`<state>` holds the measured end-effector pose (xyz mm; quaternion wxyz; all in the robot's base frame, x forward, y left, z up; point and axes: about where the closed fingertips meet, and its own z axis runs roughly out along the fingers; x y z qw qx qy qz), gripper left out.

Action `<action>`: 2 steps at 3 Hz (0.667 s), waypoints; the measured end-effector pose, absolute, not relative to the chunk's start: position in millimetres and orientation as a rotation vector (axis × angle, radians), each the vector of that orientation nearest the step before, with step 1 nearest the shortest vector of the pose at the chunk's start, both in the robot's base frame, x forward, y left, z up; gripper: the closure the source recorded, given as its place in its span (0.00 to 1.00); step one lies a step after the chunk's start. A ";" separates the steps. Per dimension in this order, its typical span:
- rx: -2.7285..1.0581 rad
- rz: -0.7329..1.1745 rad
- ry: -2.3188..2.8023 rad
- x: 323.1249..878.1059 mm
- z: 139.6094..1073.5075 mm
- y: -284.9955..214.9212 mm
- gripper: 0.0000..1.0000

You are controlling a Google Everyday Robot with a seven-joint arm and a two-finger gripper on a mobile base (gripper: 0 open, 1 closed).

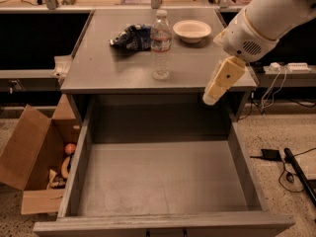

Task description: Place water bottle into top drawer

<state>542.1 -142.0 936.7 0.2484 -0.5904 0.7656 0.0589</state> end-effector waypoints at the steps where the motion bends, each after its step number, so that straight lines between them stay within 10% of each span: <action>1: -1.608 0.161 2.086 542.3 936.7 -141.9 0.00; 2: -1.548 0.203 2.060 562.1 931.5 -128.0 0.00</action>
Offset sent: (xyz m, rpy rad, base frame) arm 0.0520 0.0309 -0.0134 0.1629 -0.0475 -0.0520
